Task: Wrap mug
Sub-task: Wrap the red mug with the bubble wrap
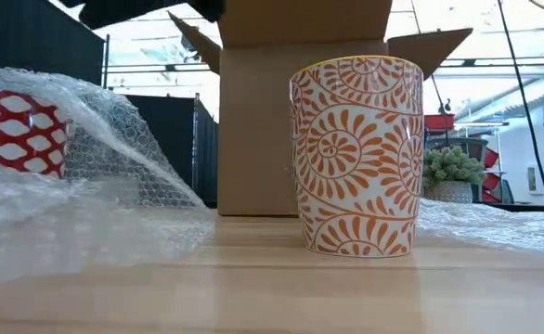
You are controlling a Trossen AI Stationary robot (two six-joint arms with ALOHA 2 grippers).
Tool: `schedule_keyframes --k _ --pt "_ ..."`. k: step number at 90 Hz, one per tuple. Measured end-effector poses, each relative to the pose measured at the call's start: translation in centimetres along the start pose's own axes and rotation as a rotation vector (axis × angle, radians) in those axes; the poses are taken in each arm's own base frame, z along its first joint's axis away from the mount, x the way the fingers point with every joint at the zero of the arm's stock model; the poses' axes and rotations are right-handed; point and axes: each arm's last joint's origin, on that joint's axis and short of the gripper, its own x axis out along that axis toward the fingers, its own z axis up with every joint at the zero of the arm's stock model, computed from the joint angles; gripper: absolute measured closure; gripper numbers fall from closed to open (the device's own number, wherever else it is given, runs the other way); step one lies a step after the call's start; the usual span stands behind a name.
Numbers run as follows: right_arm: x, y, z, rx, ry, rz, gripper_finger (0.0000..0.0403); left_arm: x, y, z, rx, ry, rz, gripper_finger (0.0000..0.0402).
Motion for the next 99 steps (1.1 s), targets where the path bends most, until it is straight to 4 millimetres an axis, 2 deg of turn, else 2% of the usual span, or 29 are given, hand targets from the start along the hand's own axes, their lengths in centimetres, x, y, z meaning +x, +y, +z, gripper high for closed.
schedule_keyframes --k 18,47,58,74,99 --pt "-1.0 3.8 -1.3 -0.008 -0.028 -0.082 0.0300 4.2 -4.5 -2.0 0.004 0.041 -0.102 0.0219" --pt "-1.7 6.6 -1.9 0.107 -0.140 -0.176 0.0300 11.2 -8.4 -7.3 -0.065 0.220 -0.127 0.0219" --pt "-1.2 8.1 -2.6 0.112 -0.164 -0.179 0.0300 13.4 -8.7 -9.2 -0.070 0.264 -0.082 0.0219" --pt "-0.1 9.5 -3.3 0.120 -0.192 -0.185 0.0300 15.7 -7.8 -11.0 -0.022 0.315 0.045 0.0219" --pt "0.1 10.5 -3.8 0.147 -0.206 -0.172 0.0300 17.8 -7.1 -11.2 -0.033 0.331 0.110 0.0220"
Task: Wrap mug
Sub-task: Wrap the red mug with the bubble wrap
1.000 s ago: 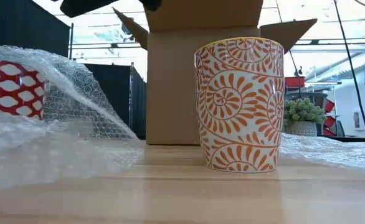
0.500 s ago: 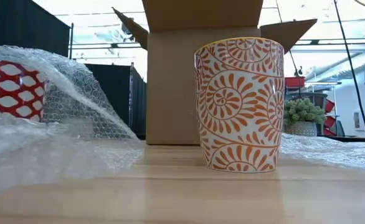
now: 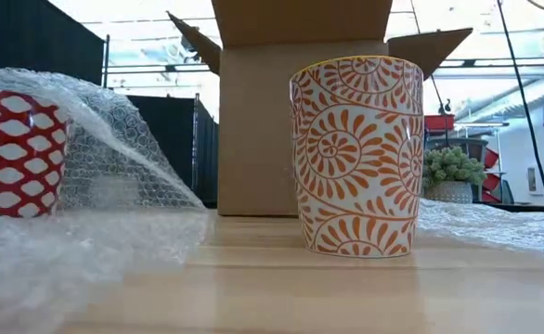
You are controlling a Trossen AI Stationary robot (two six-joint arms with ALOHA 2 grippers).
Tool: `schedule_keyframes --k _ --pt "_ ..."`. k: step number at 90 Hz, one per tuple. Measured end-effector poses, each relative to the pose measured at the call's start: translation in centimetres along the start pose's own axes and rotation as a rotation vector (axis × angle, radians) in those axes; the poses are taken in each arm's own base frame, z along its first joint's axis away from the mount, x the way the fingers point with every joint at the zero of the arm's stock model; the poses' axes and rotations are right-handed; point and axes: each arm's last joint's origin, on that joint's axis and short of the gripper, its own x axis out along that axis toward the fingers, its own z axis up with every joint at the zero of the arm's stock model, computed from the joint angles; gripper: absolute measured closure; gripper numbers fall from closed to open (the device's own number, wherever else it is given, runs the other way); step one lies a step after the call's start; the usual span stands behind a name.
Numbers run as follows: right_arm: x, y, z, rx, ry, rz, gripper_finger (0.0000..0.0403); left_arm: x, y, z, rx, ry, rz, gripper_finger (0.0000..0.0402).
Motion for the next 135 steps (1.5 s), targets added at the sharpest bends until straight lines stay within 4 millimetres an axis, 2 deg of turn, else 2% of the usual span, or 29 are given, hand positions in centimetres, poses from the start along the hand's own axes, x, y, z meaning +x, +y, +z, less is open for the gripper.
schedule_keyframes --k 12,28,33,43,55,74,89,102,115,135 --pt "-0.1 0.4 -0.2 0.002 -0.008 0.010 0.0300 0.2 0.2 0.2 -0.004 0.010 0.016 0.0250" --pt "-0.1 0.5 -0.2 0.002 -0.011 0.010 0.0300 0.3 0.6 0.3 -0.009 0.015 0.043 0.0370" --pt "-0.2 0.5 -0.2 0.000 -0.011 0.010 0.0300 0.4 0.6 0.4 -0.014 0.011 0.042 0.0390" --pt "-0.2 0.5 -0.2 -0.010 -0.010 0.011 0.0300 0.2 0.6 0.5 -0.019 0.008 0.033 0.0393" --pt "-0.2 0.5 -0.2 -0.051 -0.011 0.010 0.0300 -1.4 0.6 1.0 -0.029 0.003 -0.009 0.0400" --pt "0.0 -0.7 0.9 -0.157 -0.022 -0.006 0.0300 -7.1 0.8 2.5 -0.028 -0.073 -0.129 0.0400" --pt "-1.2 -2.5 3.2 -0.211 -0.057 -0.014 0.0300 -11.6 2.5 3.4 -0.023 -0.182 -0.130 0.0400" --pt "-1.3 -3.6 4.3 -0.246 -0.078 -0.025 0.0300 -14.3 4.5 3.7 -0.028 -0.292 -0.055 0.0400" --pt "-0.4 -4.7 4.7 -0.268 -0.064 -0.044 0.0300 -15.4 5.7 3.8 -0.020 -0.370 0.021 0.0400" --pt "0.6 -5.9 4.9 -0.324 -0.040 -0.073 0.0300 -15.3 6.7 4.0 -0.009 -0.388 0.115 0.0400"
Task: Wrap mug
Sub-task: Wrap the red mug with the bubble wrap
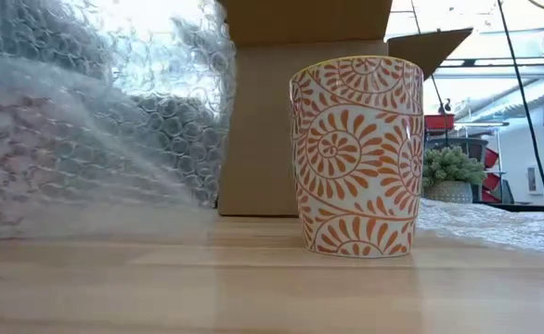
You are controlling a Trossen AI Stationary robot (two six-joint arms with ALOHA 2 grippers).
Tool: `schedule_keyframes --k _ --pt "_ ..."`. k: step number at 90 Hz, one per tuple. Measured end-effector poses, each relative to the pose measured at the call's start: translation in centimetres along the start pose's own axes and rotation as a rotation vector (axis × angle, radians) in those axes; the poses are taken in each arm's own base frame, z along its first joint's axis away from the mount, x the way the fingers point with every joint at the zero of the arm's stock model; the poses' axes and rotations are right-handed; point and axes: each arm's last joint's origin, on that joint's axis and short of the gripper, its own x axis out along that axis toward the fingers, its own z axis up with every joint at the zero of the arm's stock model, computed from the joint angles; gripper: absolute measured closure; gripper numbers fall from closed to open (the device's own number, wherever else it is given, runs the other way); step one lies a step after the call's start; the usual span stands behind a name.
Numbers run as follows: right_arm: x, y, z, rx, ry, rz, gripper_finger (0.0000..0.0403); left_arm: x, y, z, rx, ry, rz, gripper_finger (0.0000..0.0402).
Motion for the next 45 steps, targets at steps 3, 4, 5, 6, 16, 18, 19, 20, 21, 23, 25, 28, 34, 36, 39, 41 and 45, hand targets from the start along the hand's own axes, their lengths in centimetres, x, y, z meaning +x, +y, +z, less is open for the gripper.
schedule_keyframes --k 3,4,5,6,16,18,19,20,21,23,25,28,34,36,39,41,45 --pt "0.0 0.0 -0.1 -0.022 0.009 0.000 0.0300 0.1 0.0 0.1 -0.005 -0.008 0.002 0.0400" --pt "0.0 0.0 -0.2 -0.030 0.013 0.000 0.0300 0.1 0.0 0.1 -0.006 -0.011 0.004 0.0400" --pt "-0.1 0.0 -0.2 -0.039 0.017 0.000 0.0300 0.1 0.0 0.1 -0.007 -0.012 0.006 0.0400" --pt "-0.1 0.1 -0.2 -0.046 0.021 0.000 0.0300 0.1 0.1 0.2 -0.007 -0.014 0.008 0.0400" --pt "-0.7 -0.2 -0.1 -0.055 0.033 0.003 0.0300 0.2 0.2 0.3 -0.009 -0.040 0.024 0.0400" --pt "-1.1 -0.3 0.1 -0.043 0.025 0.004 0.0300 0.2 0.2 0.3 -0.009 -0.048 0.027 0.0400" --pt "-1.3 -0.4 0.2 -0.037 0.020 0.006 0.0300 0.2 0.2 0.3 -0.009 -0.052 0.029 0.0400" --pt "-1.5 -0.4 0.3 -0.032 0.017 0.007 0.0300 0.2 0.2 0.3 -0.009 -0.056 0.031 0.0400" --pt "-1.6 -0.5 0.4 -0.028 0.014 0.007 0.0300 0.2 0.2 0.4 -0.009 -0.060 0.033 0.0400" --pt "-2.0 -0.6 0.6 -0.024 0.006 0.011 0.0300 0.2 0.2 0.4 -0.009 -0.068 0.039 0.0400" --pt "-2.4 -0.7 0.8 -0.018 -0.002 0.016 0.0300 0.3 0.3 0.4 -0.010 -0.073 0.046 0.0400" --pt "-3.0 -0.7 1.1 -0.011 -0.012 0.032 0.0300 0.3 0.4 0.5 -0.019 -0.076 0.056 0.0400" --pt "-4.2 -0.6 1.5 0.021 -0.027 0.108 0.0300 0.4 0.8 0.5 -0.029 -0.075 0.087 0.0400" --pt "-4.6 -0.5 1.6 0.037 -0.030 0.141 0.0300 0.4 0.9 0.5 -0.029 -0.073 0.097 0.0400" --pt "-5.1 -0.4 1.9 0.070 -0.035 0.202 0.0300 0.4 1.1 0.5 -0.022 -0.072 0.113 0.0400" --pt "-5.4 -0.3 2.0 0.094 -0.041 0.247 0.0300 0.4 1.2 0.4 -0.015 -0.070 0.122 0.0400" --pt "-5.7 0.0 2.4 0.139 -0.060 0.342 0.0300 0.5 1.4 0.4 -0.007 -0.065 0.138 0.0400"
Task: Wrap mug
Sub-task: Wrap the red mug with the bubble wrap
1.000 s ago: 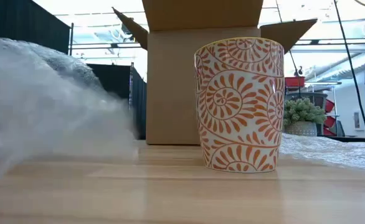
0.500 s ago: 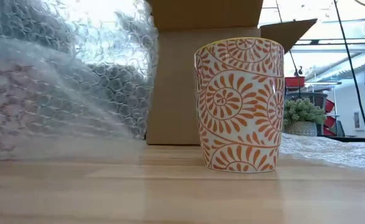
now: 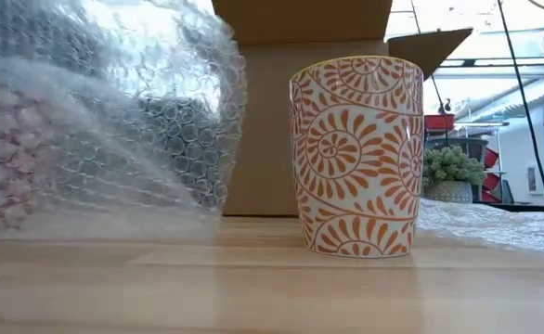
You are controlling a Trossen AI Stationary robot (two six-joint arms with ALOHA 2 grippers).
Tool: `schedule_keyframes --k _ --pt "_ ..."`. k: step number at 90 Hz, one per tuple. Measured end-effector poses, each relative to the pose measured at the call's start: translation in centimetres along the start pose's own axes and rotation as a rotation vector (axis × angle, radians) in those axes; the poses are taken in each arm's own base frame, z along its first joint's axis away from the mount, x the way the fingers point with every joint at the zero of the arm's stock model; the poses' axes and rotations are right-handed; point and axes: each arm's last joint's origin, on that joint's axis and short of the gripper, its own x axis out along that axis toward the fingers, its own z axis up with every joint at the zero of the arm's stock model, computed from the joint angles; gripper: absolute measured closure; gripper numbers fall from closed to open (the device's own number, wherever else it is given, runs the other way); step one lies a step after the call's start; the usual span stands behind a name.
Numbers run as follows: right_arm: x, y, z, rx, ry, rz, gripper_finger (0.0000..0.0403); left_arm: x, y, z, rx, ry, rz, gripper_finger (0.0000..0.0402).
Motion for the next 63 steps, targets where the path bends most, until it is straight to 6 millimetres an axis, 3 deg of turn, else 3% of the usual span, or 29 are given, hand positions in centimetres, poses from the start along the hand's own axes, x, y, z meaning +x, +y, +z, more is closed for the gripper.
schedule_keyframes --k 5,19,46,63 --pt "0.2 0.4 0.2 0.044 -0.023 0.072 0.0300 0.1 0.2 0.1 0.003 0.001 0.015 0.0400" --pt "3.5 -0.4 -0.9 0.080 -0.008 0.073 0.0300 0.5 0.6 0.4 0.008 -0.006 0.054 0.0400" --pt "7.4 -5.5 -1.9 0.153 0.035 -0.026 0.0300 0.7 0.8 0.6 0.009 -0.007 0.070 0.0400" --pt "8.0 -8.9 -1.2 0.110 -0.018 -0.206 0.0300 0.7 0.7 0.6 0.004 0.006 0.060 0.0400"
